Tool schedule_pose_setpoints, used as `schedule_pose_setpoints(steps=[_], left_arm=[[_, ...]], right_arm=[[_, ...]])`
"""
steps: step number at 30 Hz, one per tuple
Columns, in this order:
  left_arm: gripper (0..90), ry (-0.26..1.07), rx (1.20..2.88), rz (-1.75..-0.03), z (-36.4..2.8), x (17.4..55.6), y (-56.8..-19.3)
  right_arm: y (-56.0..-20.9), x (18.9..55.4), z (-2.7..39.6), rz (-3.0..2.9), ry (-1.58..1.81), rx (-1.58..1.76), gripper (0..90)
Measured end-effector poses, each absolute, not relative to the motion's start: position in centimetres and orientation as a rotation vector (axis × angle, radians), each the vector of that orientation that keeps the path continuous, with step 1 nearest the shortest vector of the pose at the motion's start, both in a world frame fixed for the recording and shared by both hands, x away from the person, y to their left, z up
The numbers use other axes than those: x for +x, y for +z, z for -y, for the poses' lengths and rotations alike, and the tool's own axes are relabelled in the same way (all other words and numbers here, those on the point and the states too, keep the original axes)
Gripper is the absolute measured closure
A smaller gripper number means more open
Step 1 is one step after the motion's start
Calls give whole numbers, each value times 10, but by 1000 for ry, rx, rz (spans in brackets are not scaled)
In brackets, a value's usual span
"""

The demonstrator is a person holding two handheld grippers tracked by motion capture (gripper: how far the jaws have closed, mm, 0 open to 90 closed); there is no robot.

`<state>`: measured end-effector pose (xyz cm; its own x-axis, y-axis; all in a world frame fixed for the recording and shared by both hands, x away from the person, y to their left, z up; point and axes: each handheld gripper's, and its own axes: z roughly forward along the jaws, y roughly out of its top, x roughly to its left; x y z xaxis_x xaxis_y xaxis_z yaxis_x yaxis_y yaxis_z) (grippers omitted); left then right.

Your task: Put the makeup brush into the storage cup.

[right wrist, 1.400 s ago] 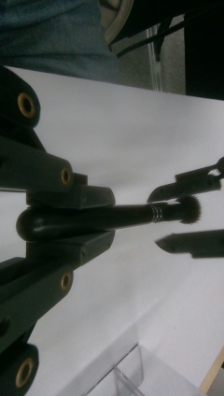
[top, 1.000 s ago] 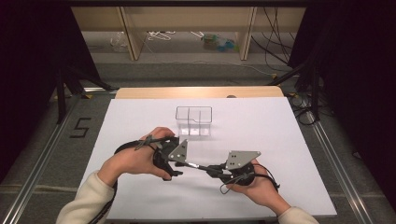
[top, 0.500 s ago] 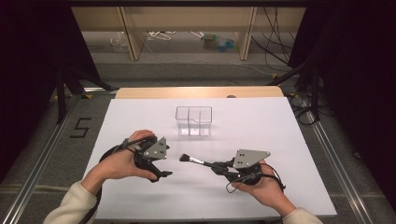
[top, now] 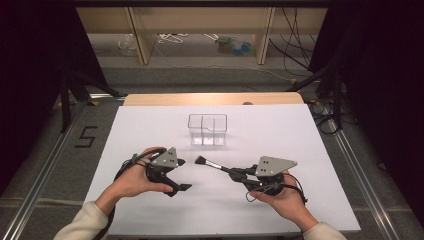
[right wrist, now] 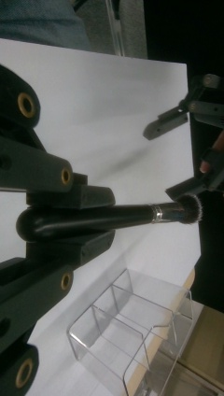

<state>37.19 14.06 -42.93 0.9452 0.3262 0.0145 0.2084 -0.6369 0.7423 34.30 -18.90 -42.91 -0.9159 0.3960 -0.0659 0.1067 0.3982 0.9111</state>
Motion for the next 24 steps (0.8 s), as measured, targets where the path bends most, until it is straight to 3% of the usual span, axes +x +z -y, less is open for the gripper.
schedule_pose_setpoints(steps=[12,17,24], left_arm=[[208,116,2074,-527,-135,377,-434],[221,187,1993,-568,-129,375,-431],[222,122,1881,-605,-121,372,-426]], right_arm=[[-421,342,195,-2240,1582,498,793],[-422,343,197,-2203,1614,524,793],[-422,343,196,-2198,1635,533,793]])
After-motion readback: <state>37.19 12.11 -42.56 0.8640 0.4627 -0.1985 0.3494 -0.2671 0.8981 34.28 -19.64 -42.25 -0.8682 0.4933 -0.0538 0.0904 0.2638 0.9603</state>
